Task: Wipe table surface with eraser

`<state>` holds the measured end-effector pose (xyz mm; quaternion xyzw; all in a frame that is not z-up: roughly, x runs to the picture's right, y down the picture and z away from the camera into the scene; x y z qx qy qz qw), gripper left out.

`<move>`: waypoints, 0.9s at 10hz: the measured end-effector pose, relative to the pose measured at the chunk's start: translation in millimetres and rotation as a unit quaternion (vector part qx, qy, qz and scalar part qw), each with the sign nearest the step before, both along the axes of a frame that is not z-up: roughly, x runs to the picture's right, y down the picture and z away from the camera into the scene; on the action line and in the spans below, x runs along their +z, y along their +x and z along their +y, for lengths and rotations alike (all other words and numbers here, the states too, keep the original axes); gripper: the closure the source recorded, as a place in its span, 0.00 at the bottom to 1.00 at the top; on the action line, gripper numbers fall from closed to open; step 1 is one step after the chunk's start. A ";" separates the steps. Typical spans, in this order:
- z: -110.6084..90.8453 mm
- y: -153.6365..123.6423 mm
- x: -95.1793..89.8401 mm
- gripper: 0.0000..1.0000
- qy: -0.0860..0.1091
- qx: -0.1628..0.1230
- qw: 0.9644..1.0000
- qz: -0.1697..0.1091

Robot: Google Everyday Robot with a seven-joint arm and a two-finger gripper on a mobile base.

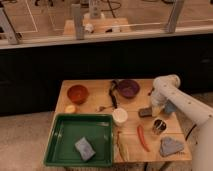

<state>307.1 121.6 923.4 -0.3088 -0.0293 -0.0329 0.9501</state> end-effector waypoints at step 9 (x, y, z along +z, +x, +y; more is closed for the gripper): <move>-22.3 -74.1 7.6 1.00 0.000 -0.031 0.998 -0.056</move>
